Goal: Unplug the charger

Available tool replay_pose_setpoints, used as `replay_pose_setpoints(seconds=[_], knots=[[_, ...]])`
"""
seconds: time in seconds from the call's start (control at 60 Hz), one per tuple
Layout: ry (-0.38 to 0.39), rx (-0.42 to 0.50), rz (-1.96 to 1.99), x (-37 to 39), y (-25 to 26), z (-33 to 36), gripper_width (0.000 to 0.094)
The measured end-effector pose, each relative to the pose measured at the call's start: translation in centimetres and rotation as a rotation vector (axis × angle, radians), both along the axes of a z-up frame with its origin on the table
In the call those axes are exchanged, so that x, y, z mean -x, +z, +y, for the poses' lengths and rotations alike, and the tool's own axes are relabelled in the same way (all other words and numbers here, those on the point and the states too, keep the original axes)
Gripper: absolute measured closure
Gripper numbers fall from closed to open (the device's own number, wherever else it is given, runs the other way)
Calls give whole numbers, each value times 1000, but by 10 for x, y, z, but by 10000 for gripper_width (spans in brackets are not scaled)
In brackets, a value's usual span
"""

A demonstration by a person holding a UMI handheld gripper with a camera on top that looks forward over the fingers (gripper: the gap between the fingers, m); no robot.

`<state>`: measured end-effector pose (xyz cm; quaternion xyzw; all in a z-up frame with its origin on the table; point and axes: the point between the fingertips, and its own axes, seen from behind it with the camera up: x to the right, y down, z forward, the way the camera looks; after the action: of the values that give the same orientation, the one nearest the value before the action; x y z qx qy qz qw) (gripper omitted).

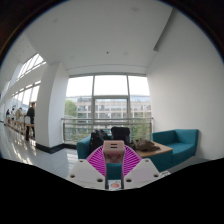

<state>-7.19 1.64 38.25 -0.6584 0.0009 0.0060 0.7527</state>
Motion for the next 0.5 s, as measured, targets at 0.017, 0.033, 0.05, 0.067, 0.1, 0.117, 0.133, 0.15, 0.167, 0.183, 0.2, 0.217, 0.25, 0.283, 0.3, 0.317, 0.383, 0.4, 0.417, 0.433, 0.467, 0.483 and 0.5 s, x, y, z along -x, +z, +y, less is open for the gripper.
replay_pose_setpoints(seconds=[0.017,0.033,0.05,0.067,0.1,0.117,0.133,0.15,0.167,0.183,0.2,0.217,0.25,0.283,0.3,0.317,0.383,0.4,0.417,0.433,0.467,0.483,0.5], knots=[[-4,-18,0,-18,16,-3,763],[-10,-27,-2,-36,28,-5,764],[-19,-31,-4,-55,35,-7,762],[-31,-32,-1,-50,33,-11,763],[-56,-22,4,-51,26,-15,764],[-63,-12,4,-64,20,-16,764],[-69,4,3,-76,11,-17,761],[-77,24,1,-88,0,-16,760],[-85,48,-3,-99,-14,-15,760],[-92,73,-6,-110,-30,-15,760],[-98,93,-5,-110,-51,-10,760],[-101,120,-5,-117,-70,-9,759],[-105,185,-5,-123,-97,-15,760],[-105,260,7,-132,-138,-13,761],[-105,296,14,-136,-158,-13,761],[-105,329,24,-137,-175,-15,761],[-101,431,67,-143,-234,-22,758],[-99,446,79,-142,-248,-24,758],[-94,463,87,-140,-261,-25,760],[-89,482,89,-138,-274,-27,759],[-83,519,88,-140,-290,-23,760],[-81,535,87,-141,-291,-29,760],[-76,548,88,-139,-299,-30,760]])
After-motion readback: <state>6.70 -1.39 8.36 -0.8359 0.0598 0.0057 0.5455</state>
